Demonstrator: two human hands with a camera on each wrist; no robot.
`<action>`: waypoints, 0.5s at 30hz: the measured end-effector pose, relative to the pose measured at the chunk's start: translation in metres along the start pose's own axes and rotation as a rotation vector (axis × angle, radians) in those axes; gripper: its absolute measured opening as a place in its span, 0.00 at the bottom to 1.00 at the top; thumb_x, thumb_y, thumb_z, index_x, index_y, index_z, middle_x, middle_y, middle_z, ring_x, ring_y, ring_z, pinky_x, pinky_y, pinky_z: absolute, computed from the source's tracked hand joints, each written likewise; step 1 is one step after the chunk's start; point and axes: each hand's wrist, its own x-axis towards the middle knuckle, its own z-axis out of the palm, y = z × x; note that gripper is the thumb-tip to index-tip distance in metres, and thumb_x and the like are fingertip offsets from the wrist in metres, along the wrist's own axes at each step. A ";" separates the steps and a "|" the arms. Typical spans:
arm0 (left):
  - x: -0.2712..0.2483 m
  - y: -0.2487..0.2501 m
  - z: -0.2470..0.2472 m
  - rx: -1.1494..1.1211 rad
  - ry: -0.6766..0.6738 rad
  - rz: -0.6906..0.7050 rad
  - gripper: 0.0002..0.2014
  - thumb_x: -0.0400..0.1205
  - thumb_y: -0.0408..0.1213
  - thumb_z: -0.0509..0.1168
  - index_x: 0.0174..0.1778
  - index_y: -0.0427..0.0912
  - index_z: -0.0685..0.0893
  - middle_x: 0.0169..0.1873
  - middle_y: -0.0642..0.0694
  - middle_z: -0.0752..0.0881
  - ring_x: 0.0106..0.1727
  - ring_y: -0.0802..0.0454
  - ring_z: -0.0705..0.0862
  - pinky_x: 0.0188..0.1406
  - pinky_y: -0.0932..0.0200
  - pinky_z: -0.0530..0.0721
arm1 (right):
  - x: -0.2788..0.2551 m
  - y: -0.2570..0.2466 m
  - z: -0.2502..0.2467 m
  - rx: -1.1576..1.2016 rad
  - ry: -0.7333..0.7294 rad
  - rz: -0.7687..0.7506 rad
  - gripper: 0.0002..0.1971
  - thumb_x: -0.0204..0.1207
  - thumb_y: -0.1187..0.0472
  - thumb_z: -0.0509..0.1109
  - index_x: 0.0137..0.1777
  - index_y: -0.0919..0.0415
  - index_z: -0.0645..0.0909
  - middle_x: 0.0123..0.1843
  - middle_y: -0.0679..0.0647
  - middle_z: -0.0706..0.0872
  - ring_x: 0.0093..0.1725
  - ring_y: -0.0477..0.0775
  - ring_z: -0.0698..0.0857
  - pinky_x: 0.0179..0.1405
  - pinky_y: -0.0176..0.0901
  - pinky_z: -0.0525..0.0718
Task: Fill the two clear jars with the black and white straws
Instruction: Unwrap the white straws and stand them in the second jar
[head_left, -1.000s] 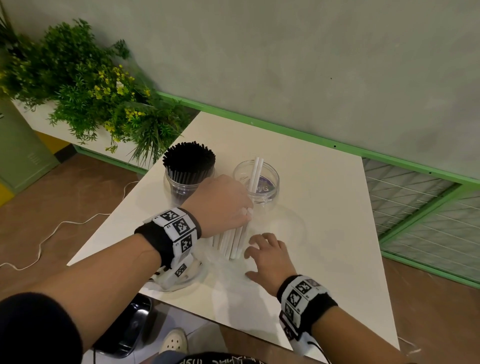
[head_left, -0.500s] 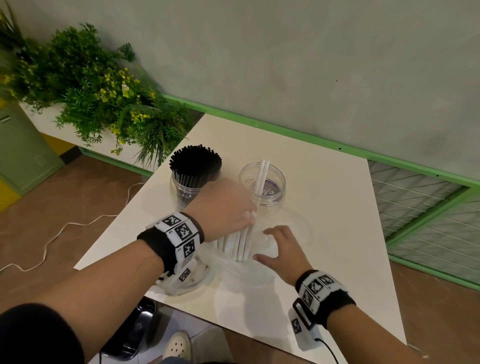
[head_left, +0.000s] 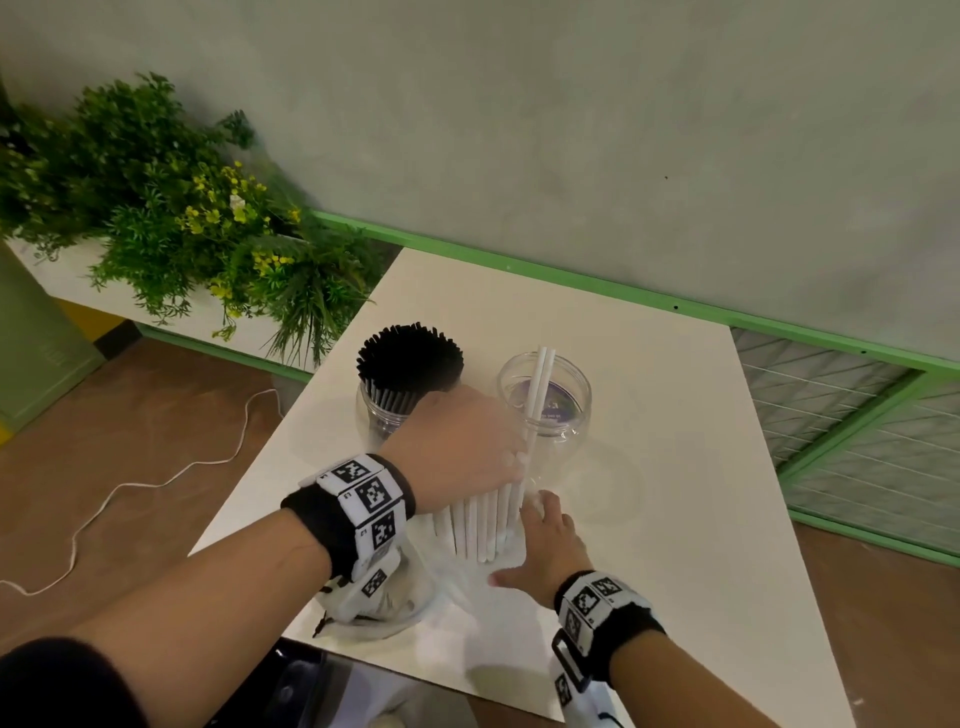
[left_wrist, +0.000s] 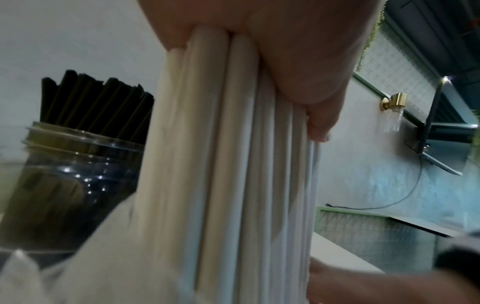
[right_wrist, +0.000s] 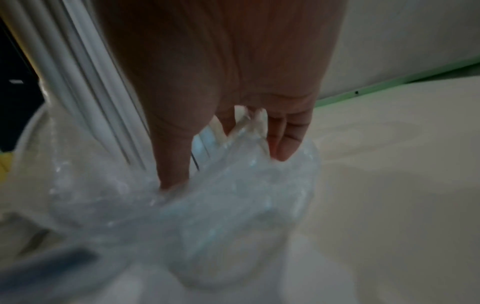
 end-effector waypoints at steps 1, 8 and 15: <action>0.000 -0.002 -0.001 0.018 -0.020 0.006 0.21 0.79 0.65 0.50 0.58 0.64 0.82 0.57 0.62 0.79 0.63 0.53 0.73 0.57 0.51 0.67 | -0.003 0.000 -0.006 -0.043 -0.003 0.010 0.49 0.64 0.37 0.77 0.80 0.47 0.54 0.80 0.51 0.51 0.75 0.59 0.62 0.73 0.52 0.69; 0.009 0.001 -0.005 0.036 -0.093 0.022 0.28 0.75 0.69 0.45 0.66 0.66 0.76 0.61 0.62 0.78 0.65 0.54 0.72 0.61 0.51 0.70 | -0.025 -0.002 -0.054 0.393 0.187 -0.164 0.41 0.65 0.42 0.80 0.76 0.49 0.66 0.71 0.45 0.71 0.70 0.47 0.71 0.68 0.39 0.70; 0.006 0.002 -0.010 0.120 -0.030 -0.014 0.36 0.69 0.71 0.57 0.73 0.63 0.69 0.69 0.57 0.73 0.68 0.51 0.70 0.65 0.47 0.70 | -0.014 -0.022 -0.057 0.772 0.275 -0.191 0.19 0.70 0.59 0.79 0.60 0.52 0.82 0.51 0.46 0.88 0.49 0.40 0.85 0.47 0.31 0.80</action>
